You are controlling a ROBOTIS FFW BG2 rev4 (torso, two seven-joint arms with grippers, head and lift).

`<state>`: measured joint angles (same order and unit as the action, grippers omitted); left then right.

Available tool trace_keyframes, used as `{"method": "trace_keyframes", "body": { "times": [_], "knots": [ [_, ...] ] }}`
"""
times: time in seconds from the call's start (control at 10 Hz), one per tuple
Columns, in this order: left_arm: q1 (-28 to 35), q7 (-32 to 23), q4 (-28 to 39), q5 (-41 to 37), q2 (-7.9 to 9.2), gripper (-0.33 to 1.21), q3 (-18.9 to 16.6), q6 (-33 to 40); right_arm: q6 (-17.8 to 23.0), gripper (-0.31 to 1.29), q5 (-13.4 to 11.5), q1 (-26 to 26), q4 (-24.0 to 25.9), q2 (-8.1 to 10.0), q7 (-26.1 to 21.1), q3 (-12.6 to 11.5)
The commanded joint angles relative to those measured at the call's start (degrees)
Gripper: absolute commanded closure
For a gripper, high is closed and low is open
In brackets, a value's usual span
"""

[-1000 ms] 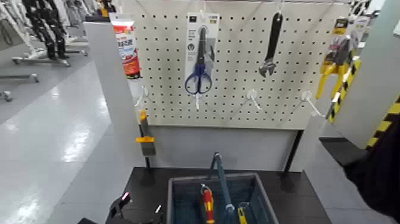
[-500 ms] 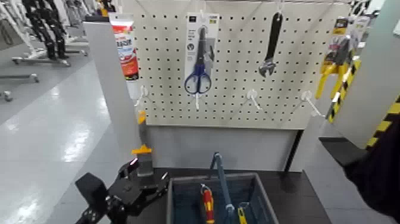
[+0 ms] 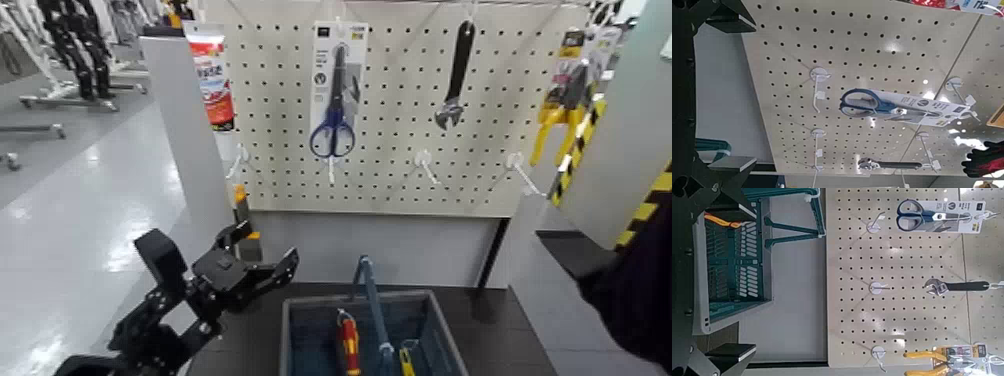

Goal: Put the blue scissors into the crate.

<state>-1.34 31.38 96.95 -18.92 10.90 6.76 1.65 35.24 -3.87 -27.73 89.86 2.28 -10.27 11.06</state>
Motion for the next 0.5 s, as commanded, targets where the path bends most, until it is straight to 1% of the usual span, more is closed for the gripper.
{"method": "trace_keyframes", "body": {
  "times": [0.1,0.2,0.4,0.5],
  "knots": [
    [-4.5,0.9,-1.4,-1.0,1.23,0.13,1.7,-0.2,0.0,0.13,0.0,0.2,-0.1,0.09,0.1,0.1],
    [-6.0,1.7,-2.3,-1.6,1.67,0.13,2.0,-0.2,0.0,0.14,0.0,0.3,-0.1,0.09,0.1,0.1],
    [-10.3,4.4,-5.4,-1.6,1.67,0.13,2.4,0.4,0.0,0.13,0.0,0.6,-0.4,0.18,0.2,0.2],
    [-12.7,5.9,-6.9,-1.8,1.93,0.13,2.9,0.6,0.0,0.13,0.0,0.6,-0.4,0.18,0.2,0.3]
  ]
}}
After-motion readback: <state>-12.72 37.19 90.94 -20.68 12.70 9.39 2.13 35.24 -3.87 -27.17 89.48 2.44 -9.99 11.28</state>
